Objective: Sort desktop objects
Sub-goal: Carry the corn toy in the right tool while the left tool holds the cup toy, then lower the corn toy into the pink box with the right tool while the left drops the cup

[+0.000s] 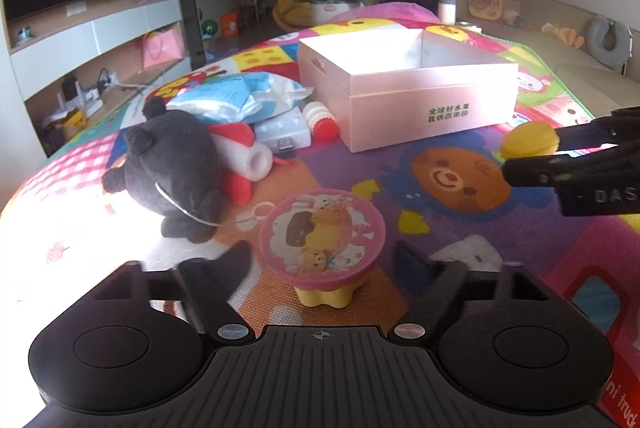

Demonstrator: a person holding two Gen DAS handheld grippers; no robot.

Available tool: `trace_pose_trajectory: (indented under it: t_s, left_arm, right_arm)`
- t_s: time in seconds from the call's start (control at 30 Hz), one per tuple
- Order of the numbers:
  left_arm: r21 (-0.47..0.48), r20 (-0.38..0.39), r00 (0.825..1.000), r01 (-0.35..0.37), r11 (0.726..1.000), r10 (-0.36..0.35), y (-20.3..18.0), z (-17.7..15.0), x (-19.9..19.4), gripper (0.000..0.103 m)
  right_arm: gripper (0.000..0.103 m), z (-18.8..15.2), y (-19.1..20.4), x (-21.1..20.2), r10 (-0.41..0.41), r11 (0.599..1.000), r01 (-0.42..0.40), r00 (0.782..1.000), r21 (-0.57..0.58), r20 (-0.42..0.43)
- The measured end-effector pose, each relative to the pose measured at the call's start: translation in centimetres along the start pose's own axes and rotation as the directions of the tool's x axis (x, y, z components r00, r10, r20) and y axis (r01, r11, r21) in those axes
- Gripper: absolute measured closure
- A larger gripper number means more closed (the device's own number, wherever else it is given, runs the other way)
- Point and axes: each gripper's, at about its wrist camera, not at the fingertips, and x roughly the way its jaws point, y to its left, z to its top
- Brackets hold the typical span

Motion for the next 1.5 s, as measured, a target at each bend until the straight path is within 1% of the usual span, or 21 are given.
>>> trace_pose_trajectory:
  t_s: [0.07,0.13,0.27,0.33,0.47,0.6,0.67,0.73,0.77,0.83,0.87,0.9,0.93,1.0,1.07,1.13,1.23,1.33,1.4,1.47,1.5]
  left_arm:
    - [-0.005,0.010,1.000,-0.011,1.000,0.011,-0.1,0.1,0.0,0.034]
    - [0.002,0.023,0.999,-0.026,1.000,0.026,-0.3,0.2,-0.2,0.044]
    - [0.033,0.051,0.999,-0.013,0.999,0.011,-0.7,0.3,-1.7,0.044]
    - [0.057,0.076,0.997,0.004,0.998,-0.009,-1.2,0.5,-2.9,0.044]
    - [0.103,0.136,0.987,0.069,0.992,-0.083,-2.1,1.9,-4.9,0.044]
    - [0.126,0.214,0.966,0.122,0.984,-0.147,-2.2,6.8,-5.1,0.044]
    - [0.126,0.274,0.950,0.121,0.985,-0.152,-2.3,10.1,-4.5,0.044]
    - [0.097,0.325,0.936,0.113,0.989,-0.139,-2.2,13.6,-3.3,0.043]
    - [0.074,0.340,0.931,0.111,0.991,-0.130,-2.1,15.2,-2.6,0.042]
    - [0.071,0.357,0.923,0.123,0.990,-0.141,-2.0,18.2,-1.4,0.023]
    - [0.068,0.372,0.918,0.117,0.991,-0.134,-1.8,19.0,-1.1,0.007]
    - [0.051,0.397,0.912,0.088,0.995,-0.101,-1.3,19.4,-1.1,0.005]
    - [0.026,0.410,0.910,0.060,0.998,-0.065,-0.6,19.4,-1.3,0.005]
    - [-0.026,0.402,0.915,0.040,0.999,-0.026,1.5,18.1,-2.0,0.001]
    - [-0.054,0.386,0.922,0.005,0.999,0.016,3.3,15.2,-2.7,0.000]
    - [-0.042,0.348,0.935,-0.061,0.997,0.072,4.3,12.0,-2.8,0.000]
    - [-0.024,0.271,0.955,-0.120,0.993,0.122,5.3,7.0,-2.5,0.000]
    - [-0.056,0.183,0.976,-0.113,0.992,0.121,6.7,3.7,-1.7,0.000]
    - [-0.083,0.149,0.980,-0.119,0.989,0.130,7.5,2.2,-1.4,0.000]
    - [-0.100,0.140,0.978,-0.139,0.985,0.153,8.3,1.2,-1.3,0.000]
    - [-0.109,0.140,0.976,-0.151,0.982,0.166,8.7,0.8,-1.2,0.000]
  right_arm:
    - [0.039,-0.8,-0.3,-1.8,0.017,1.000,-0.017,1.000,-0.008,0.000]
    - [0.039,-1.3,-0.4,-3.1,0.025,0.999,-0.025,1.000,-0.021,0.004]
    - [0.039,-2.1,-0.4,-5.7,0.035,0.999,-0.033,0.998,-0.044,0.043]
    - [0.039,-2.1,-0.5,-6.7,0.039,0.998,-0.036,0.997,-0.052,0.066]
    - [0.039,-2.1,-0.6,-8.2,0.040,0.996,-0.032,0.994,-0.085,0.100]
    - [0.039,-1.3,-0.6,-9.0,0.015,0.991,0.006,0.987,-0.132,0.158]
    - [0.039,-0.1,-0.6,-8.7,-0.018,0.987,0.051,0.977,-0.150,0.214]
    - [0.039,1.5,-0.7,-7.9,-0.051,0.984,0.093,0.964,-0.152,0.260]
    - [0.039,2.7,-0.8,-7.2,-0.067,0.983,0.112,0.957,-0.147,0.281]
    - [0.039,4.9,-0.8,-5.7,-0.088,0.980,0.141,0.943,-0.144,0.322]
    - [0.039,6.1,-0.6,-4.6,-0.102,0.975,0.163,0.932,-0.150,0.349]
    - [0.037,7.1,-0.3,-3.5,-0.112,0.970,0.182,0.924,-0.163,0.365]
    - [0.033,7.8,0.1,-2.5,-0.123,0.964,0.198,0.923,-0.177,0.365]
    - [0.028,8.2,0.7,-1.1,-0.129,0.959,0.208,0.926,-0.194,0.355]
    - [0.027,7.4,1.4,-0.8,-0.092,0.960,0.174,0.936,-0.219,0.340]
    - [0.020,5.9,1.9,-1.1,-0.050,0.961,0.135,0.944,-0.242,0.327]
    - [0.019,4.5,3.1,-1.0,-0.014,0.955,0.099,0.957,-0.279,0.289]
    - [0.019,4.5,4.3,-1.2,0.013,0.955,0.068,0.963,-0.290,0.268]
    - [0.019,5.0,5.0,-1.1,0.024,0.953,0.057,0.964,-0.297,0.264]
    - [0.020,5.5,5.8,-0.9,0.038,0.951,0.044,0.966,-0.307,0.257]
    - [0.027,5.7,6.2,-0.7,0.047,0.948,0.035,0.967,-0.316,0.249]
